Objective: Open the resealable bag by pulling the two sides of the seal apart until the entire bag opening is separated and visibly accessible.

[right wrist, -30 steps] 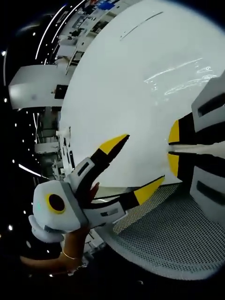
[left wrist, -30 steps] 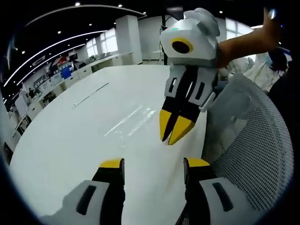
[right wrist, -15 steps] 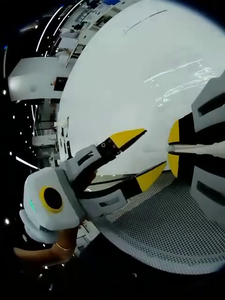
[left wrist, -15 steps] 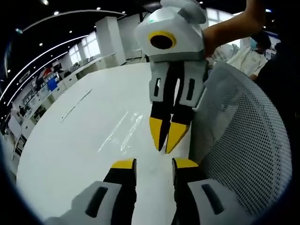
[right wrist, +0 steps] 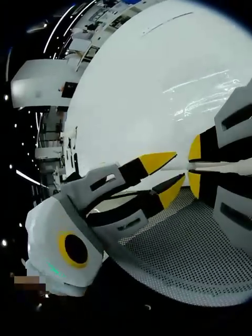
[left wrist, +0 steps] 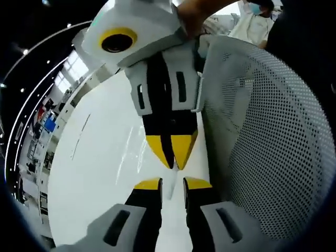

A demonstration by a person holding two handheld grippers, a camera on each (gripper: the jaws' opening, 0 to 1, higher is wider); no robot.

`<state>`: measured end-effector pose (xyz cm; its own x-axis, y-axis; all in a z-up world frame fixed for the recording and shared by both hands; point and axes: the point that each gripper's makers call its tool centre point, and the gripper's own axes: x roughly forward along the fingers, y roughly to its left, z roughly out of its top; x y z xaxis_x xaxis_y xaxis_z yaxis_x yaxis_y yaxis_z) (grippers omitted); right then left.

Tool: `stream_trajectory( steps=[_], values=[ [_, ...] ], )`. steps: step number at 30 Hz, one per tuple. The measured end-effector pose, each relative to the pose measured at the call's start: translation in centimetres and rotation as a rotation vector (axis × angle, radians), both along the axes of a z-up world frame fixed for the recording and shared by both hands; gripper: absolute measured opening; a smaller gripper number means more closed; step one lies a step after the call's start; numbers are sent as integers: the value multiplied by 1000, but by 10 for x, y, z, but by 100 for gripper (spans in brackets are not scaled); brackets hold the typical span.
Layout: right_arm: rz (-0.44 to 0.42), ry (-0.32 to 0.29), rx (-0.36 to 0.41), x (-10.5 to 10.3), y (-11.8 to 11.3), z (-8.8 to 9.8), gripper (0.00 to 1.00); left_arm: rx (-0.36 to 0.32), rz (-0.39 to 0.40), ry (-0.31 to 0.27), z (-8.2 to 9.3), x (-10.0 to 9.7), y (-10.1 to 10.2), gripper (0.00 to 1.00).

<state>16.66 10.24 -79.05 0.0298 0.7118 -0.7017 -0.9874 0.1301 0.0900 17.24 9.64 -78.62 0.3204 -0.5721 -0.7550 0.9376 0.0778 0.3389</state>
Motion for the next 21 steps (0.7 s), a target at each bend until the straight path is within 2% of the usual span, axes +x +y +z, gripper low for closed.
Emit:
stream_trajectory(
  steps=[7, 13, 16, 21],
  values=[
    [7, -11, 0, -1, 1, 3, 1, 34, -5, -30, -1, 3, 3, 2],
    [15, -20, -6, -4, 1, 4, 1, 50, -57, -46, 1, -2, 2, 0],
    [27, -63, -26, -5, 2, 4, 1, 41, -58, -39, 1, -2, 2, 0],
    [12, -95, -32, -2, 3, 3, 1, 37, -56, -30, 1, -1, 3, 0]
  ],
)
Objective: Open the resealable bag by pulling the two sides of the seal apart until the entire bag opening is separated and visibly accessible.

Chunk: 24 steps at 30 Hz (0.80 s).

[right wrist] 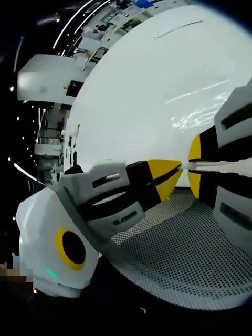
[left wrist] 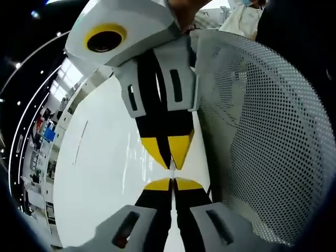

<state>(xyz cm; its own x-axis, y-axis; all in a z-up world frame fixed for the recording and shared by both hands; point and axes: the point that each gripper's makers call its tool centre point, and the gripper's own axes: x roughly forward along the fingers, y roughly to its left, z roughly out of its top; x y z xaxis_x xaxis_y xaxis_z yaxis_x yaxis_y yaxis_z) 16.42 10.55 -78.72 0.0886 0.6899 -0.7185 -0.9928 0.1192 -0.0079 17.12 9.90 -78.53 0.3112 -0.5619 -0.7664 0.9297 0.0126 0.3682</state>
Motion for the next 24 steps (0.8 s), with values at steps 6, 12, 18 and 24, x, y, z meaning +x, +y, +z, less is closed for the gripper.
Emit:
stream_trajectory(
  steps=[6, 12, 18, 24],
  values=[
    [48, -67, -38, 1, 7, 3, 2, 7, -18, -3, 0, -2, -4, 0],
    [112, -110, -114, -2, 6, -3, 0, 23, -21, -2, -3, -2, -3, 0],
    [141, -117, -137, -4, 6, -5, 0, 22, -12, 14, -4, -4, -2, 0],
    [139, -103, -137, -6, 6, -5, 0, 10, 8, 40, -4, -6, -1, 0]
  ],
)
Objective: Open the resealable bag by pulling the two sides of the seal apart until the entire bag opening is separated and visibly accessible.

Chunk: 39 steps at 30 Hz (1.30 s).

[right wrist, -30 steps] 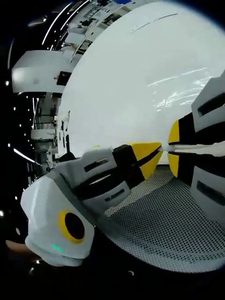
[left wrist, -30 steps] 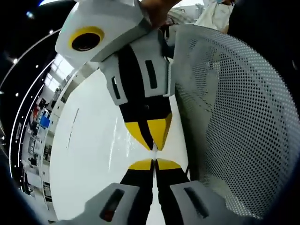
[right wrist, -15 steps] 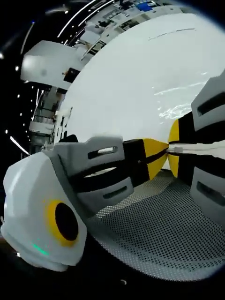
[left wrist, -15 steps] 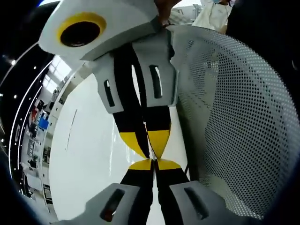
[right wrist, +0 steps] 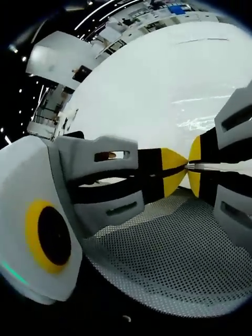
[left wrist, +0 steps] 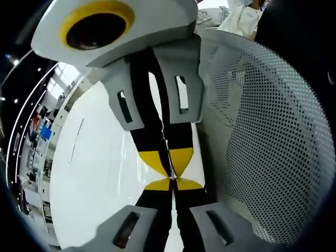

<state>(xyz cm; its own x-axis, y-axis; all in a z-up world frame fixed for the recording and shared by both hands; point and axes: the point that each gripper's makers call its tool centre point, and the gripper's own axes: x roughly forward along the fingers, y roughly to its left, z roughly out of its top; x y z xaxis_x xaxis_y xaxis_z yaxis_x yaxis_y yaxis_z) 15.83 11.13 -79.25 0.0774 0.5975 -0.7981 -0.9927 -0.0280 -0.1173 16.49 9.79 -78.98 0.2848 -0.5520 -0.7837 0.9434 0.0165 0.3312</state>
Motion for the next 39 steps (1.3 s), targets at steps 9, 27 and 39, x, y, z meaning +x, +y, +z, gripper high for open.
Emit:
stream_trajectory(
  steps=[9, 27, 39],
  values=[
    [-6, 8, 1, 1, -5, 0, 0, -6, -2, -4, 1, 0, -3, 0],
    [-12, 31, -16, -3, -16, -5, 0, -29, 22, 29, 2, -5, 3, 0],
    [-21, 33, -39, -2, -27, -8, 0, -35, 36, 31, 2, -3, 9, 0]
  ],
)
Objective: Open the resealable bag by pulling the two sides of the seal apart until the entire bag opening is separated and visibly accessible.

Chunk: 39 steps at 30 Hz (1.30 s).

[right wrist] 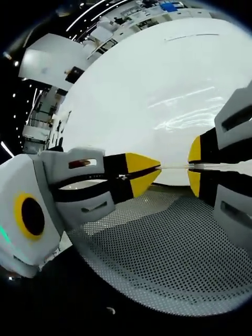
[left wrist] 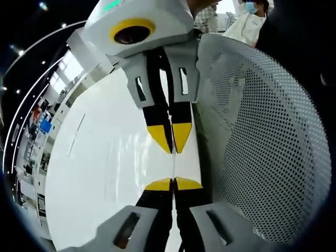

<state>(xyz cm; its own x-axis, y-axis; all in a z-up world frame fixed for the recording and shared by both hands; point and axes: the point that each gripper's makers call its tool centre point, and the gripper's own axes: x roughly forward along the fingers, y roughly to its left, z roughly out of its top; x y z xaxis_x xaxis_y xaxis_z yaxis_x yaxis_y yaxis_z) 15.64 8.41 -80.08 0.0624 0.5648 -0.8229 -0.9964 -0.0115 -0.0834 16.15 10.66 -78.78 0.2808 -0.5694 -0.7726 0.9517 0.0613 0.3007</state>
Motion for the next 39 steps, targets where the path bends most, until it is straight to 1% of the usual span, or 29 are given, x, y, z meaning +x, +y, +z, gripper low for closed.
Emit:
stream_trajectory(
  steps=[3, 4, 17, 27, 39],
  values=[
    [-2, -5, -15, 1, -6, -1, 0, 5, -2, -7, -1, 2, 3, 0],
    [-8, 1, -9, 2, -7, -1, 0, -4, 0, -2, 0, 2, 4, 0],
    [-28, 6, -20, 3, -18, -3, 0, 3, -4, -5, 0, 2, 8, 0],
    [-29, 14, -31, 0, -26, -7, 0, 12, -8, -2, -1, 1, 12, 0],
    [-52, 20, -58, 1, -44, -11, 0, 21, 18, 4, -4, 3, 20, 0]
  ],
)
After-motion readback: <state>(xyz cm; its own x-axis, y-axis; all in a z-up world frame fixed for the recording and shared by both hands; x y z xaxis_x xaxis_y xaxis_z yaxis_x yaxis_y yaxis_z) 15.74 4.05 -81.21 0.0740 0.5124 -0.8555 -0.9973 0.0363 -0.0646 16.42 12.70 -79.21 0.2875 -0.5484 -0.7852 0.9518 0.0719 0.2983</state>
